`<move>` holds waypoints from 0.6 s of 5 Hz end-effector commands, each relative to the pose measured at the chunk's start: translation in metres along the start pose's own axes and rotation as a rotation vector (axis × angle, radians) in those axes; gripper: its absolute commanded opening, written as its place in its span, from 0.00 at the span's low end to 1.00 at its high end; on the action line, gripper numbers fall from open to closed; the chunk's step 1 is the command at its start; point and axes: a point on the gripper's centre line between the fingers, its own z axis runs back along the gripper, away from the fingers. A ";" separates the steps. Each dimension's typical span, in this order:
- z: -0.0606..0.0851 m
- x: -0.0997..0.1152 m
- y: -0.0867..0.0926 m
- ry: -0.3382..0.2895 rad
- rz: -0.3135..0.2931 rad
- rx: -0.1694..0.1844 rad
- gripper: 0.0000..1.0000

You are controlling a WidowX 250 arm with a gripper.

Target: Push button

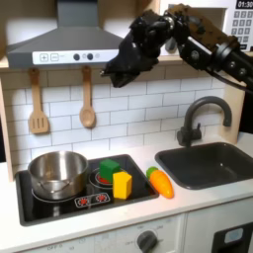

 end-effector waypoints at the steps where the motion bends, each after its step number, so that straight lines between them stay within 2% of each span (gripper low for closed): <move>1: -0.014 0.015 0.001 -0.037 0.011 -0.018 0.00; 2: -0.020 0.024 0.001 -0.038 0.003 -0.015 0.00; 3: -0.027 0.029 -0.004 -0.060 0.002 -0.042 0.00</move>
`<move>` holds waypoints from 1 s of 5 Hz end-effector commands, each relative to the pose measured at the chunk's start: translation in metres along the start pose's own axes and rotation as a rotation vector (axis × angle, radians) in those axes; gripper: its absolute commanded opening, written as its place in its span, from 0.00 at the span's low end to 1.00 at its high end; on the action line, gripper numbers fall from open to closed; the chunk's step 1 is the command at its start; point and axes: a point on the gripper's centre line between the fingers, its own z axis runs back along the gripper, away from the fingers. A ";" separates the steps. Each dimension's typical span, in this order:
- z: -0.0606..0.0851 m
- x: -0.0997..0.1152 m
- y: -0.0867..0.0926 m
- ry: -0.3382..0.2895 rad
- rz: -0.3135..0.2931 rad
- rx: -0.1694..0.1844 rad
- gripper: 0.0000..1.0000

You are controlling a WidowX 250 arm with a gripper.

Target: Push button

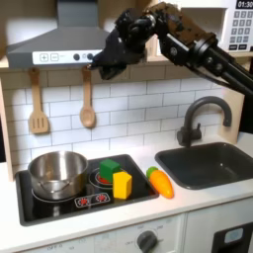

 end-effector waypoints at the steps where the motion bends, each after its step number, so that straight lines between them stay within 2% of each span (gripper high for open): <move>1: -0.010 0.009 -0.005 -0.040 -0.012 -0.035 0.00; 2: -0.012 0.015 -0.003 -0.053 -0.011 -0.036 0.00; 3: -0.013 0.028 -0.005 -0.072 -0.026 -0.057 0.00; 5: -0.021 0.039 -0.004 -0.069 -0.036 -0.070 0.00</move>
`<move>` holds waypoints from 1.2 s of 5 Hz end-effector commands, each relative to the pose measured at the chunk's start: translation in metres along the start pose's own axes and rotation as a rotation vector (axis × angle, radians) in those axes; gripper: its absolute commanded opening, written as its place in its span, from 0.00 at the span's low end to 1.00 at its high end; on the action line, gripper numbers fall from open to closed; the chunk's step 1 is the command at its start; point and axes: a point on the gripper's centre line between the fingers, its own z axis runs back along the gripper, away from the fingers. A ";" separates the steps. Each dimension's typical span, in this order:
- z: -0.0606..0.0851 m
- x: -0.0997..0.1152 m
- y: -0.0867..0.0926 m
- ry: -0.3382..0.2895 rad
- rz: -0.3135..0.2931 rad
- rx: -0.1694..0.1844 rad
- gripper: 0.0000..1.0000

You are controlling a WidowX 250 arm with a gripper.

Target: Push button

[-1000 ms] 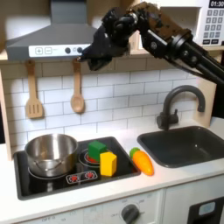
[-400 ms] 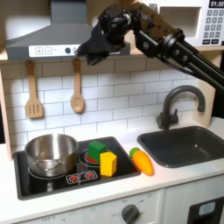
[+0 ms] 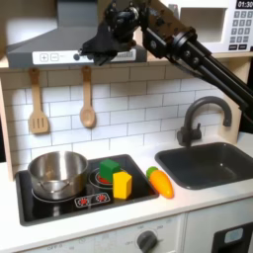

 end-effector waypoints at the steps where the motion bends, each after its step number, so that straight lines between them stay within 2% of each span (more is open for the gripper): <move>1: -0.004 0.005 0.003 0.003 -0.020 -0.006 0.00; 4: -0.016 0.008 0.006 0.028 -0.033 -0.023 0.00; 6: -0.021 0.008 0.001 0.055 -0.069 -0.037 0.00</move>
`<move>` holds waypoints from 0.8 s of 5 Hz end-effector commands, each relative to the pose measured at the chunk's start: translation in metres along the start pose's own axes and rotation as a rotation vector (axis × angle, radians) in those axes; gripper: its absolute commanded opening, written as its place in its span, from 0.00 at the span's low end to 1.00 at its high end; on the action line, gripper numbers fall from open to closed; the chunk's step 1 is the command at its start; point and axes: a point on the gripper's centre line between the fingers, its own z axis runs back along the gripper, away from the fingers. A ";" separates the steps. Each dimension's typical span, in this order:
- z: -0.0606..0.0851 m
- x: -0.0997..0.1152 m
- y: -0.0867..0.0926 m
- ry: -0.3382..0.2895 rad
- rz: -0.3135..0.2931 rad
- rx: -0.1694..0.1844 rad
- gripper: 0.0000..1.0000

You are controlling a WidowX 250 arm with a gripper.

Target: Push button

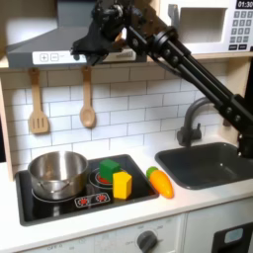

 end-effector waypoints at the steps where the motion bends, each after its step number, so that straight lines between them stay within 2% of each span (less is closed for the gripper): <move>1: 0.002 0.005 -0.002 0.005 -0.018 0.000 0.00; 2: -0.003 0.004 -0.001 0.032 -0.020 -0.008 0.00; 3: -0.016 0.005 -0.013 0.052 -0.038 -0.024 0.00; 4: -0.017 0.004 -0.011 0.077 -0.047 -0.028 0.00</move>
